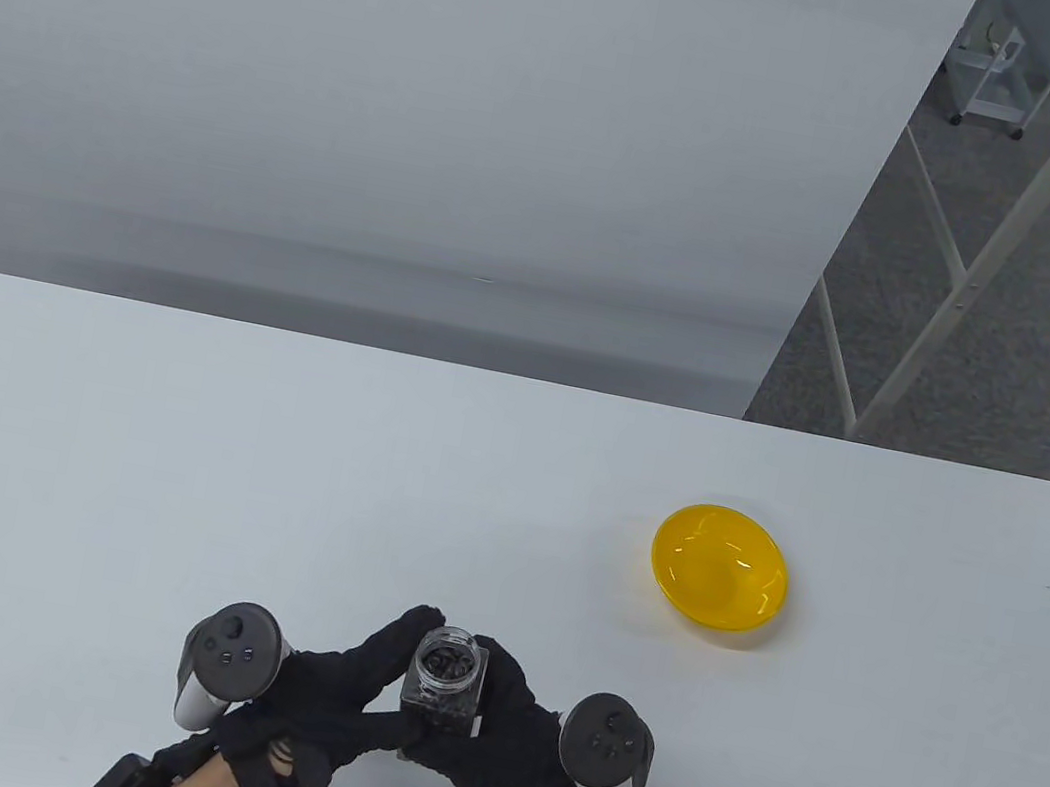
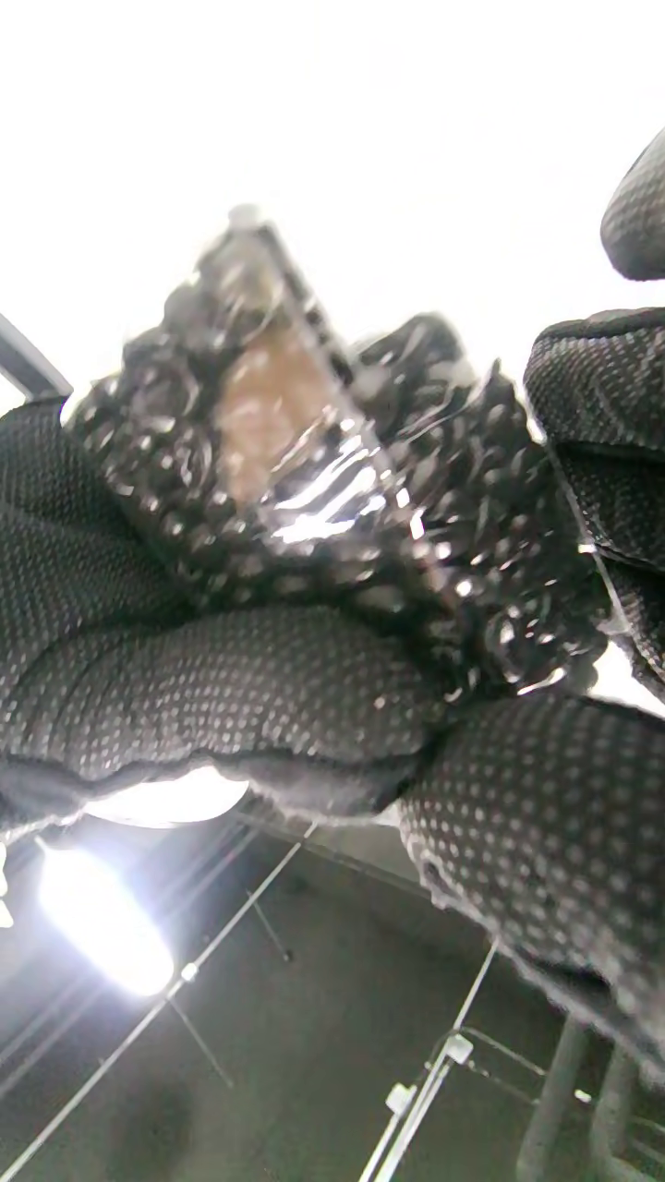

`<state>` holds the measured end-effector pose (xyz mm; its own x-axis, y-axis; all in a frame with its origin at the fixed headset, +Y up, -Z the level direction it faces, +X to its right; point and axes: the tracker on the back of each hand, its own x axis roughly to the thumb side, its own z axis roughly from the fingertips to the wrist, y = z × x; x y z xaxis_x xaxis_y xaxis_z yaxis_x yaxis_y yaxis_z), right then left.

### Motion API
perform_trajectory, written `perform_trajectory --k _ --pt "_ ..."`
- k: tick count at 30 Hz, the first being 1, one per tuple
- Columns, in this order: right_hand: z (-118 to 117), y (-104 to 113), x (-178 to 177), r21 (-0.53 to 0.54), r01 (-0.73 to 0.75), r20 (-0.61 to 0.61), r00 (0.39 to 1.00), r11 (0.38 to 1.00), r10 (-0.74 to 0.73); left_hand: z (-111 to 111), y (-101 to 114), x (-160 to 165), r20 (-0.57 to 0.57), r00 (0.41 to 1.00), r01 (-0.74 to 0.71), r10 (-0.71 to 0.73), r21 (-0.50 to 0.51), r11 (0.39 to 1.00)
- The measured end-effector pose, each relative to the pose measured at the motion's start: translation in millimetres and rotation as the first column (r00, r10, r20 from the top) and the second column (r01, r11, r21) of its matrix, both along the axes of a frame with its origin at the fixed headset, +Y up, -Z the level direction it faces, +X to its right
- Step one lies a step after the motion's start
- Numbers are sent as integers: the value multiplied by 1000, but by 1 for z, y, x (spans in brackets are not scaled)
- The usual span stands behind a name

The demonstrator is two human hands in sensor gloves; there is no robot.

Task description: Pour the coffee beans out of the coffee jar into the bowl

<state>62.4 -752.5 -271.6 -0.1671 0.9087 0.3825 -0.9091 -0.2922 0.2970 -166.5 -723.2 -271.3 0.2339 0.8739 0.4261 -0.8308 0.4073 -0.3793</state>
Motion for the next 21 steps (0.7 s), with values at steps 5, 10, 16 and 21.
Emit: perform_trajectory --k 5,10,16,21 --pt "-3 1 12 -13 25 50 998 1000 -24 -2 5 -23 -134 985 119 -108 77 990" --pt "-7 2 34 -33 31 119 992 999 -27 -8 6 -57 -295 918 311 -264 126 942" --pt "-15 3 60 -65 -24 213 976 998 37 -4 6 -91 -447 788 521 -424 117 846" --pt "-22 2 78 -110 -67 296 950 992 97 1 9 -103 -559 601 742 -571 125 659"
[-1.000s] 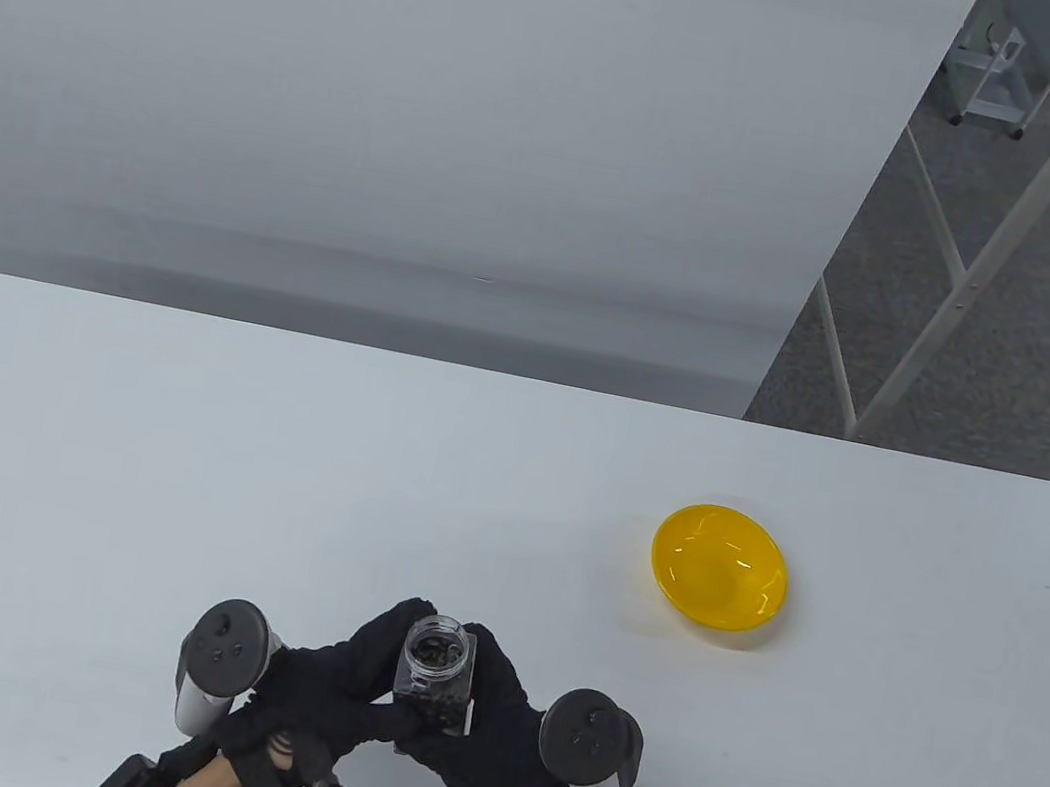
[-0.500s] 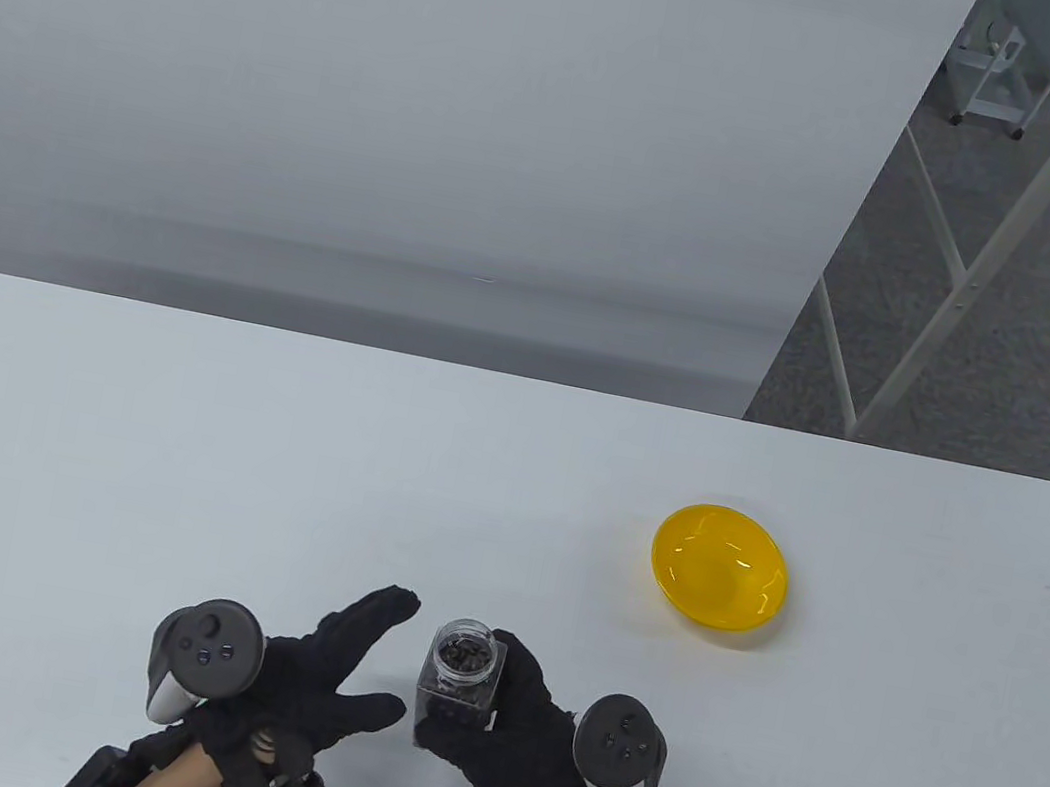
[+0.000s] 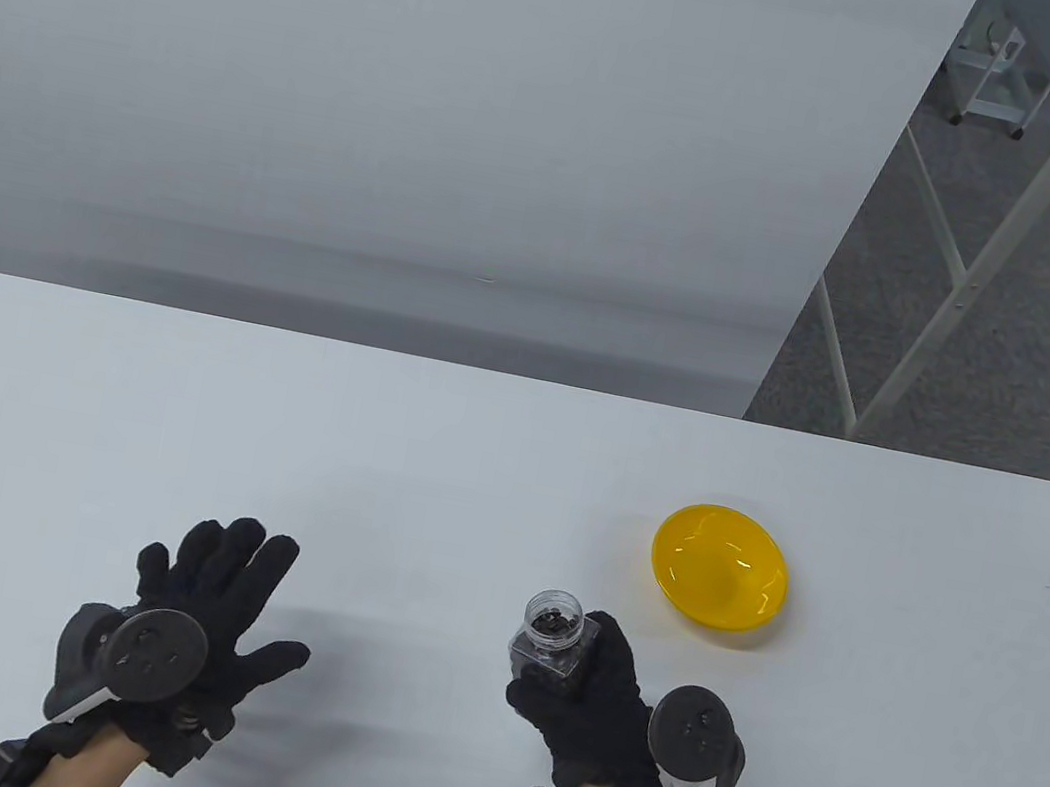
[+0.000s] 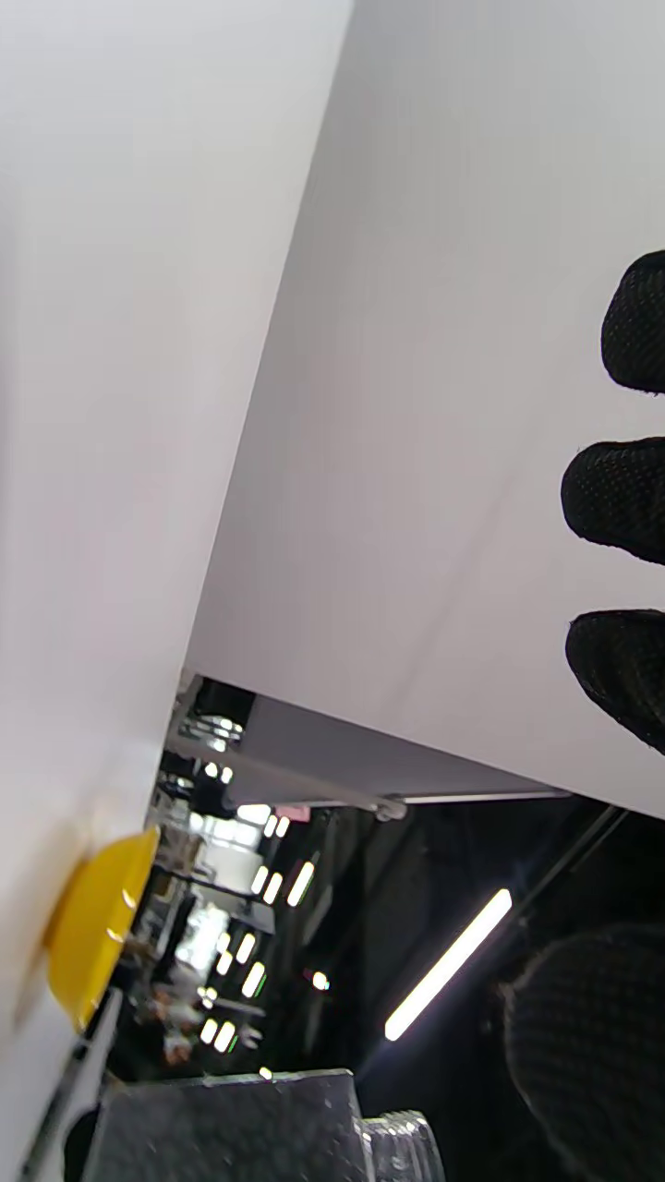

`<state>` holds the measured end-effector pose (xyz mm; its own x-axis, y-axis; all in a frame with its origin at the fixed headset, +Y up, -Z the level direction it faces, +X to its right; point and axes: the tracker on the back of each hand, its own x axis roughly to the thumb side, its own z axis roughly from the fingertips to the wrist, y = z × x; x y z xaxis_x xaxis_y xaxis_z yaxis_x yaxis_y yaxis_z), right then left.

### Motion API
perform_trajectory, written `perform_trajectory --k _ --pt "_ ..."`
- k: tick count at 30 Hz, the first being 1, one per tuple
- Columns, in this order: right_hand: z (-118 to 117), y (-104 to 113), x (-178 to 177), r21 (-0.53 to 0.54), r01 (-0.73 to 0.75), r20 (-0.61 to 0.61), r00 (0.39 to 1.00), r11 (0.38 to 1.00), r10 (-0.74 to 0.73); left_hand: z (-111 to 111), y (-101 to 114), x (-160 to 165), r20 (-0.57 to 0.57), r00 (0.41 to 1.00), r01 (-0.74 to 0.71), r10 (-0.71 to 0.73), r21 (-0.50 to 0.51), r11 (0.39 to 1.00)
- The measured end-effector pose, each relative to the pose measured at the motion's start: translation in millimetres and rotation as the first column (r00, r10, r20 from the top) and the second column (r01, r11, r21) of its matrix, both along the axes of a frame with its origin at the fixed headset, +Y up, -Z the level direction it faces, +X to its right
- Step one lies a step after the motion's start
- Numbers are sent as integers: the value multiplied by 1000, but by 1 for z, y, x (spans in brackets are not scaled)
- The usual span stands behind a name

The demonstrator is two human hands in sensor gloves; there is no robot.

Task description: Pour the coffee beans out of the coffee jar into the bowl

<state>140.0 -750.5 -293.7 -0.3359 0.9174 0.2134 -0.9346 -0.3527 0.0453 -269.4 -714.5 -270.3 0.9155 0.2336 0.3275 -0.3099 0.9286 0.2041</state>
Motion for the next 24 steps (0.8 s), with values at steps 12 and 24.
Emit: perform_trajectory --k 12,24 --pt "-11 19 46 -41 -148 178 972 988 153 0 -3 -3 -60 987 147 -146 11 989" --pt "-17 22 86 -159 -245 332 899 956 285 0 -7 -3 -62 987 149 -148 7 989"
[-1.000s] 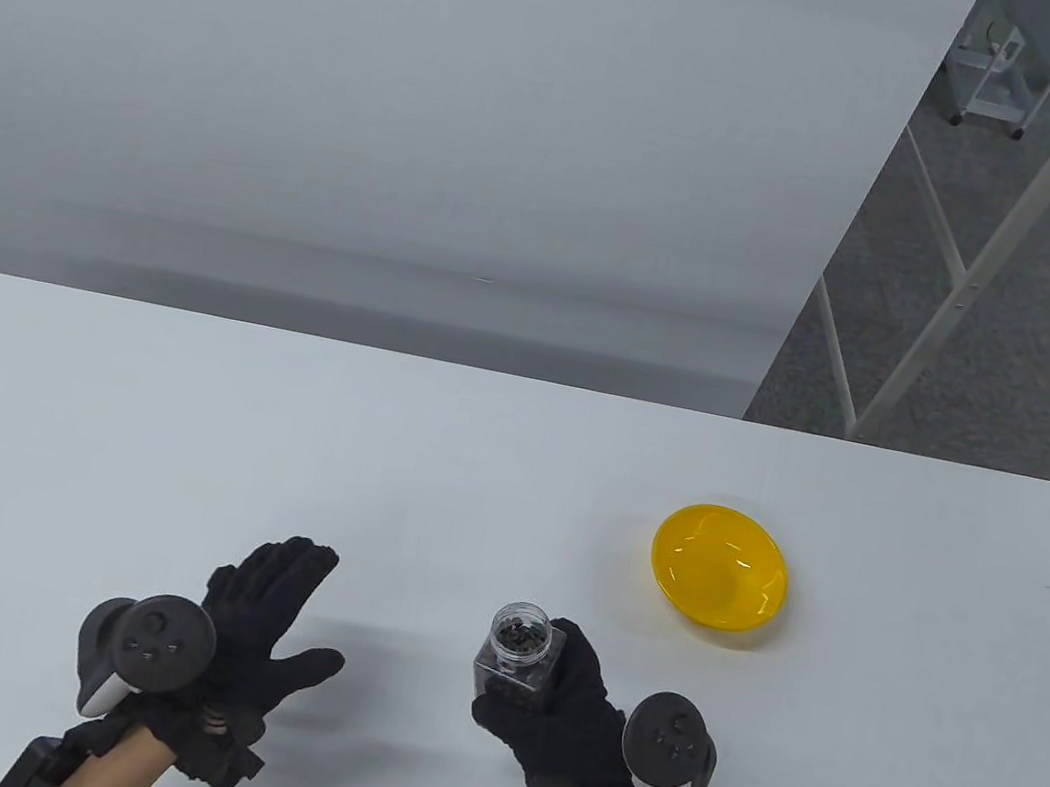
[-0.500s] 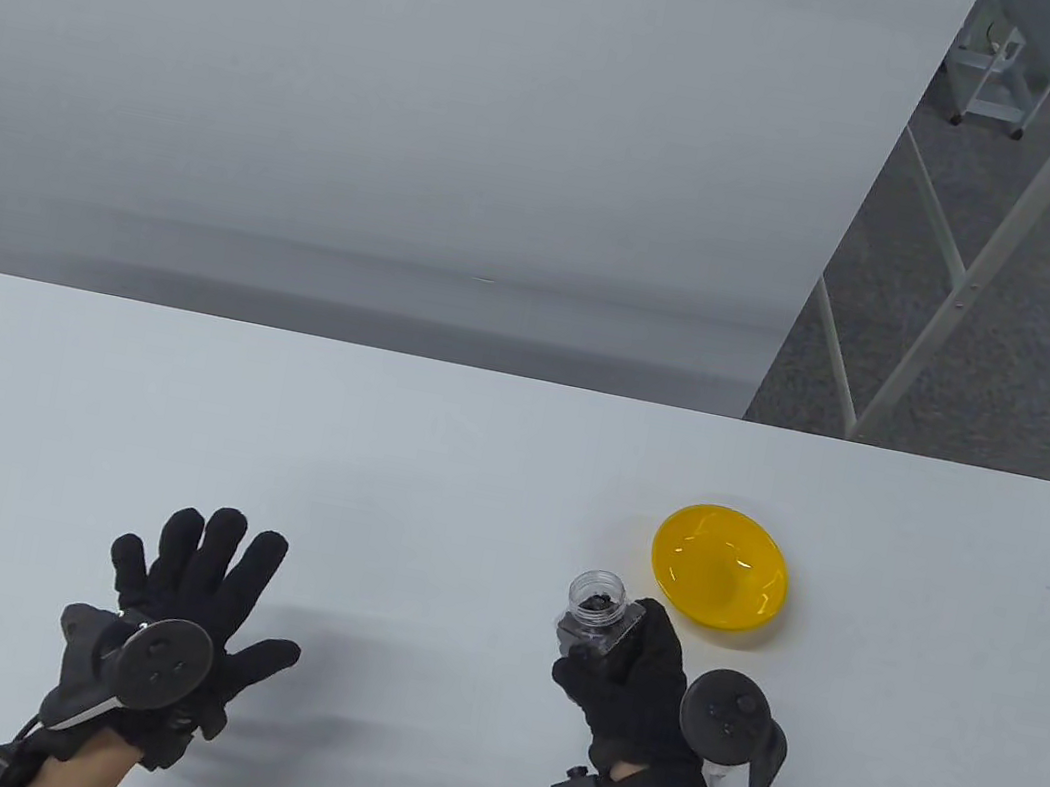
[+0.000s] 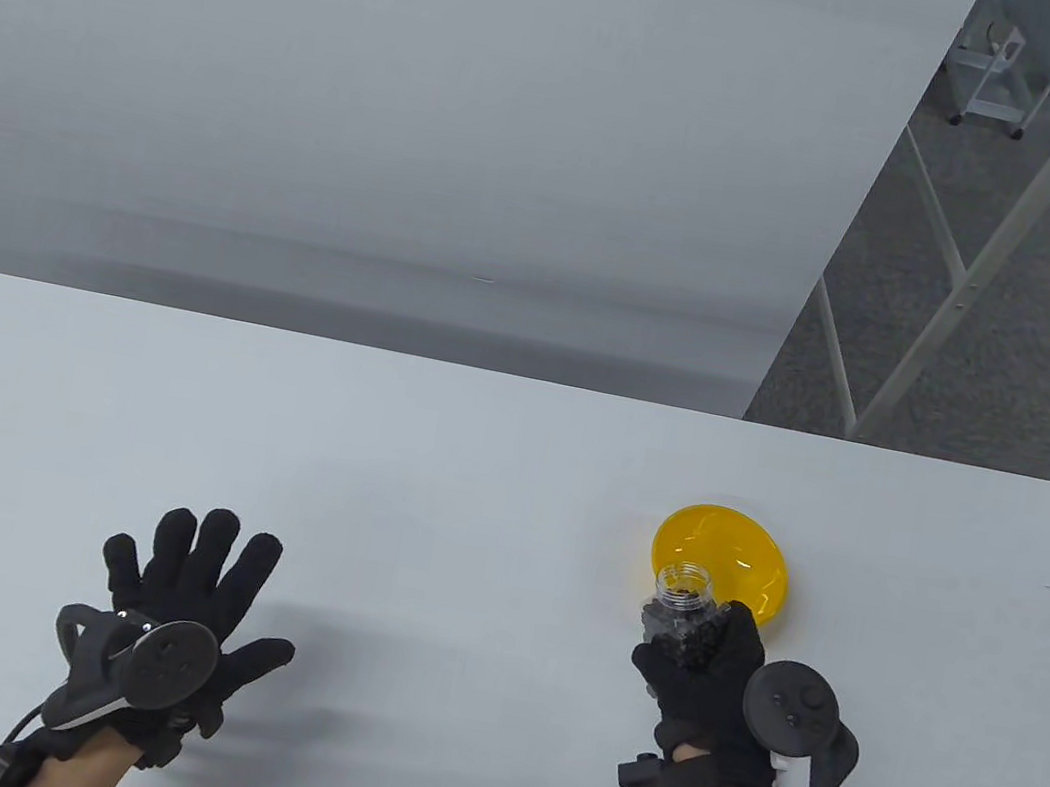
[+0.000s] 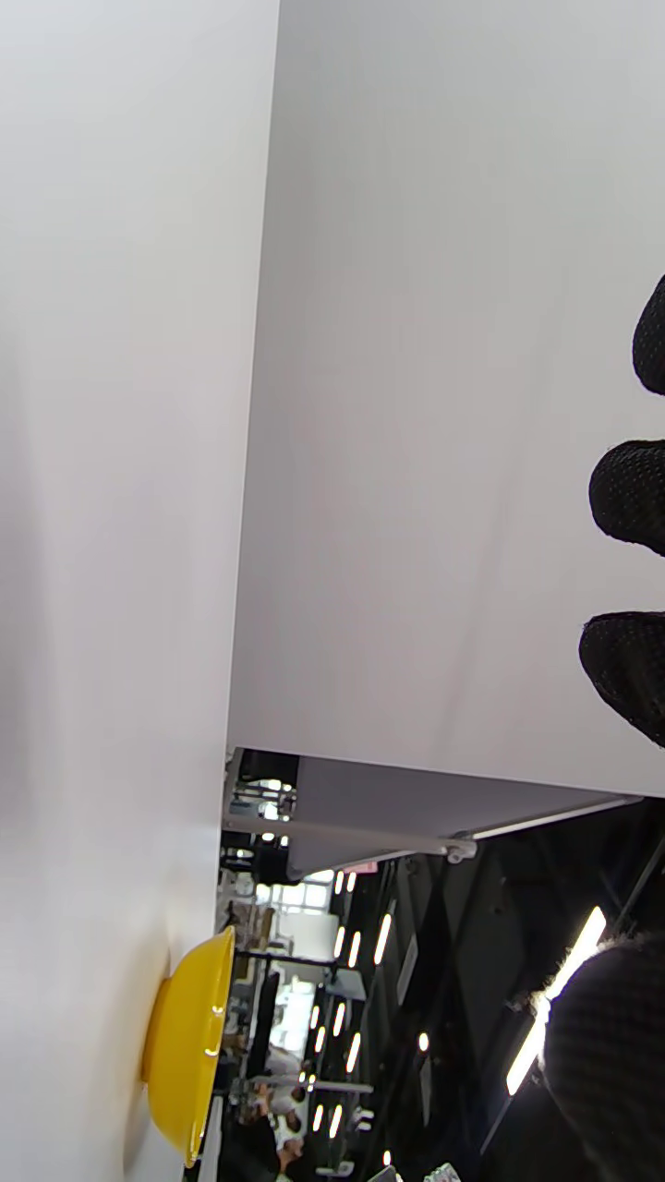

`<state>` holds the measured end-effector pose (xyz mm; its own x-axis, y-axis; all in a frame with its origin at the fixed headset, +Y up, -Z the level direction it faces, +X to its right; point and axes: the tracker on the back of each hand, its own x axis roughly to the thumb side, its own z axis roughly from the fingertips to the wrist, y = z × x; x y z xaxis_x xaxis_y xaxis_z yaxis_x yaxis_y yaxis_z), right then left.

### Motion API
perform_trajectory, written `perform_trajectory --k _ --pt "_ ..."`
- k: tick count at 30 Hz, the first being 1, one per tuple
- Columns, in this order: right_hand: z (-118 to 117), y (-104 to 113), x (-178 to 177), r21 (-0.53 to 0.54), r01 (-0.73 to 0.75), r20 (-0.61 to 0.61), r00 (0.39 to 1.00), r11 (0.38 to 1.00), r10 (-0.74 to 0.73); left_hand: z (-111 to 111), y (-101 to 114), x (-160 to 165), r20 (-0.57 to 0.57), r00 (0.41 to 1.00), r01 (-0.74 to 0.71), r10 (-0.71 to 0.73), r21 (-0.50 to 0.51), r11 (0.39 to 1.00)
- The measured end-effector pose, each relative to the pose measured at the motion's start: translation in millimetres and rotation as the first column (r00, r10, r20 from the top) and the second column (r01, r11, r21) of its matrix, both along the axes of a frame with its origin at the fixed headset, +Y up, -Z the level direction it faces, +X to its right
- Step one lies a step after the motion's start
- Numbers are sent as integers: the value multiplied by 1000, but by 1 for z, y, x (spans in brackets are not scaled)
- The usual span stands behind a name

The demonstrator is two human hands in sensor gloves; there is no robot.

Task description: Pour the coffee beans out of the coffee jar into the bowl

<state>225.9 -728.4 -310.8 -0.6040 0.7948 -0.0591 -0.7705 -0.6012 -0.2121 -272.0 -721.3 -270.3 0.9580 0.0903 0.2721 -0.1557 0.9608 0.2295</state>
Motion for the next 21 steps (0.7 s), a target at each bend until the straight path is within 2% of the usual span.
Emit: perform_trajectory --k 4,13,21 --pt "-4 1 13 -53 -62 70 995 997 66 1 -1 0 -1 1000 -11 11 -4 1000" --pt "-17 7 31 -128 -98 192 974 987 121 0 -2 2 4 1000 -8 8 -3 1000" --pt "-35 -2 34 -240 -131 268 943 962 196 0 -2 2 5 1000 -17 17 -7 1000"
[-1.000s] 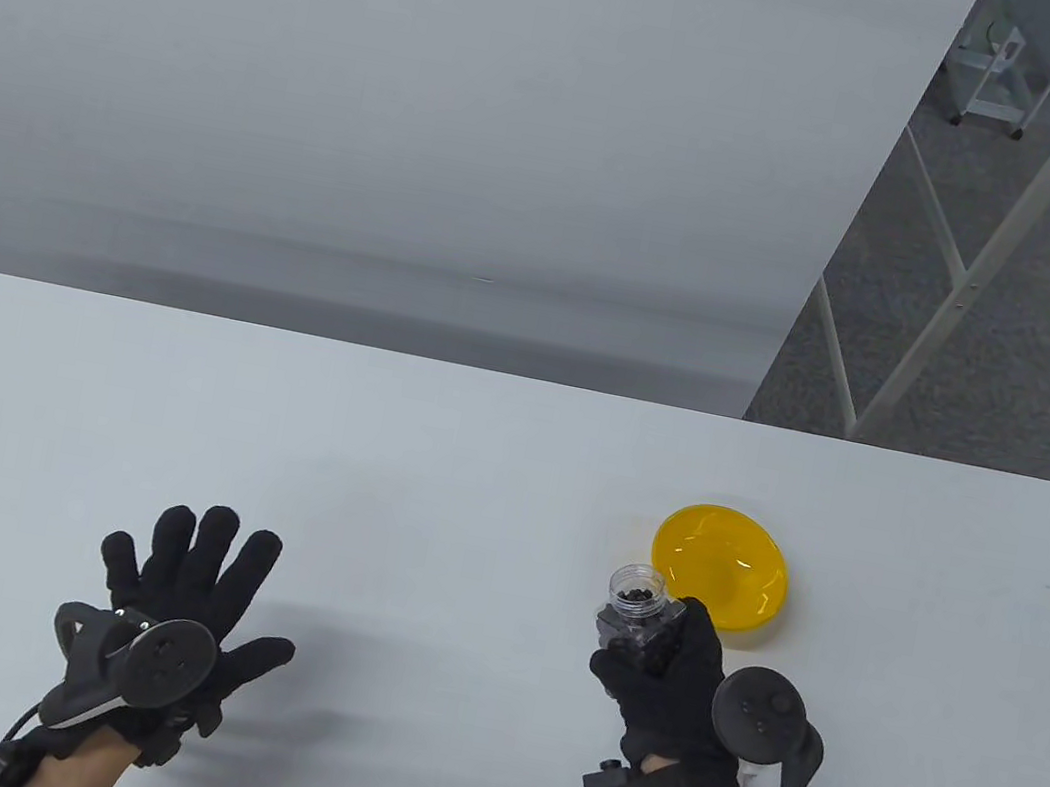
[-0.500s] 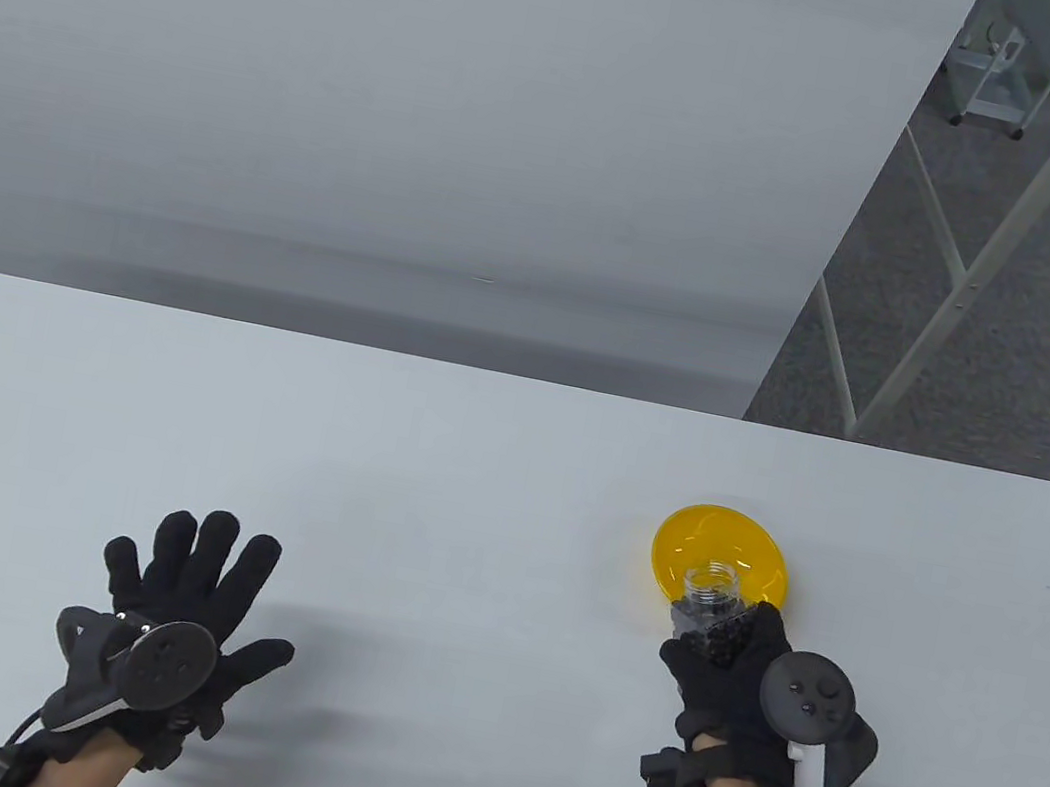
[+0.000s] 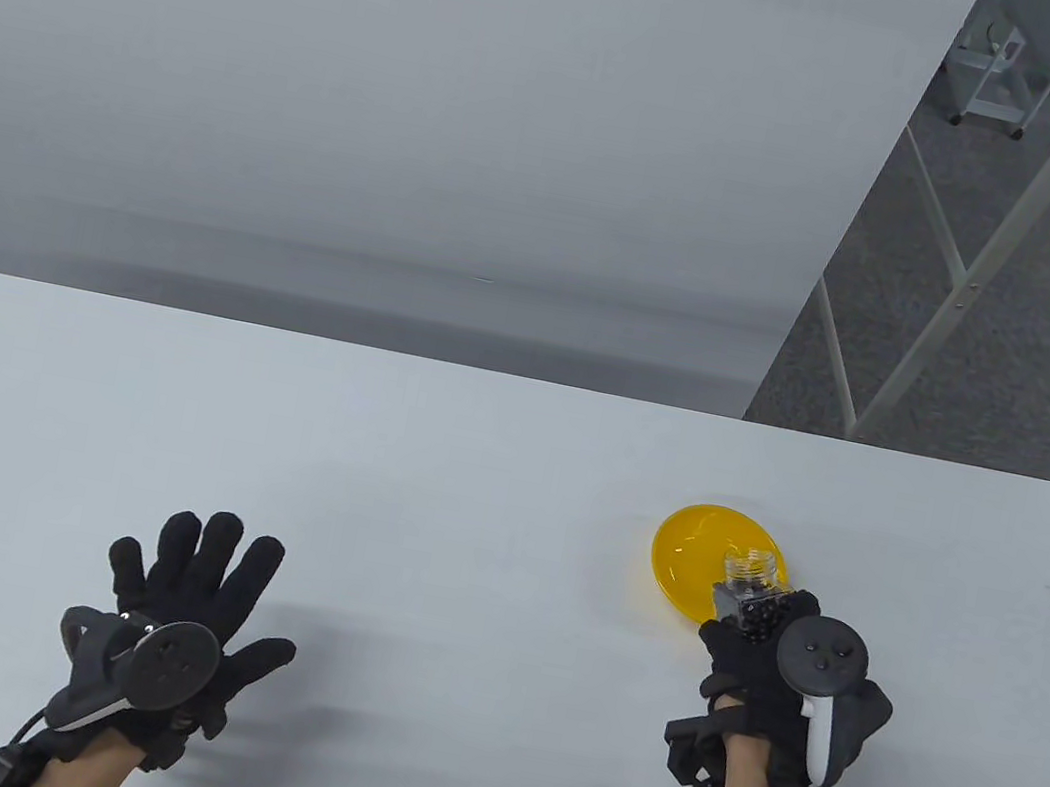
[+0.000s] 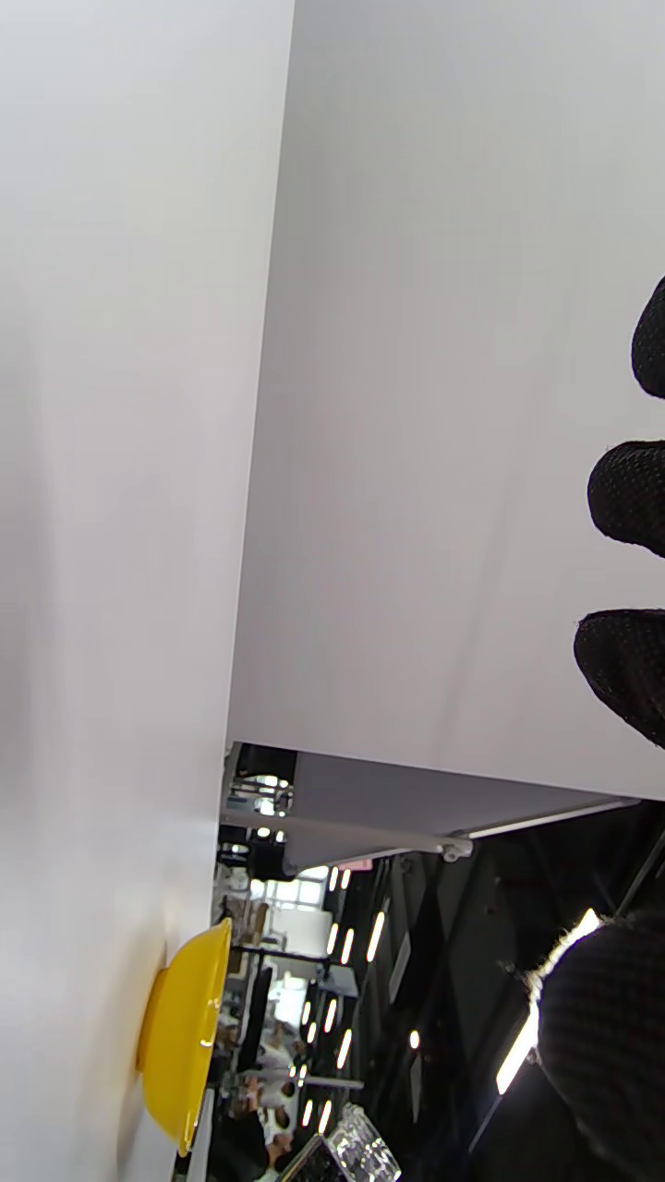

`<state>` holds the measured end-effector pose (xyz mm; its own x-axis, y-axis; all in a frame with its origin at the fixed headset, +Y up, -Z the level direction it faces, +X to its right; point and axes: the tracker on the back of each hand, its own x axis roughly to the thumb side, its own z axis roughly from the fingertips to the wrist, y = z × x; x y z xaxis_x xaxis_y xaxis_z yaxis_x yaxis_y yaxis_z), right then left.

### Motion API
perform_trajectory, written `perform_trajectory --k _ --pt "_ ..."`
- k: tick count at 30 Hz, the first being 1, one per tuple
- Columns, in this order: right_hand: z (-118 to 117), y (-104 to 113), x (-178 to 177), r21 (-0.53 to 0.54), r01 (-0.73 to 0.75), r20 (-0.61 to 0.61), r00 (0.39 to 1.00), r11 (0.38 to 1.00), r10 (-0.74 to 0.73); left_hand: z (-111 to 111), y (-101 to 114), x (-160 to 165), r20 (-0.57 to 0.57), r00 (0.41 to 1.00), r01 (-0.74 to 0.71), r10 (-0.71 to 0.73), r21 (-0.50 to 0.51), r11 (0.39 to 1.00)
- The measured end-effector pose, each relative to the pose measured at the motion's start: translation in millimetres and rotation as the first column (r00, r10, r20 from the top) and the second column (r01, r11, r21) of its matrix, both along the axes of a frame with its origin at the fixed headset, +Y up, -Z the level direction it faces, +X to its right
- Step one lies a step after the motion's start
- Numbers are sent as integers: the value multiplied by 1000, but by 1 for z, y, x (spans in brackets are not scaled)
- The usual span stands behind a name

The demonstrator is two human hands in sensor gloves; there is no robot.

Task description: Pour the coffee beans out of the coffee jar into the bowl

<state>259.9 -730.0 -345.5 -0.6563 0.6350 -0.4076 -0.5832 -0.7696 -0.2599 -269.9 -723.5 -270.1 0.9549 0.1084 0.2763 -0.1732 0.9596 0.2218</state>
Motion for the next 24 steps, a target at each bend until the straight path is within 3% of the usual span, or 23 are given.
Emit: perform_trajectory --k 13,24 --pt "-20 -9 8 -121 -103 105 988 987 116 -1 -1 0 2 1000 0 0 0 1000" --pt "-24 -13 11 -150 -123 132 981 981 143 -1 -1 0 -4 1000 5 -5 -6 1000"
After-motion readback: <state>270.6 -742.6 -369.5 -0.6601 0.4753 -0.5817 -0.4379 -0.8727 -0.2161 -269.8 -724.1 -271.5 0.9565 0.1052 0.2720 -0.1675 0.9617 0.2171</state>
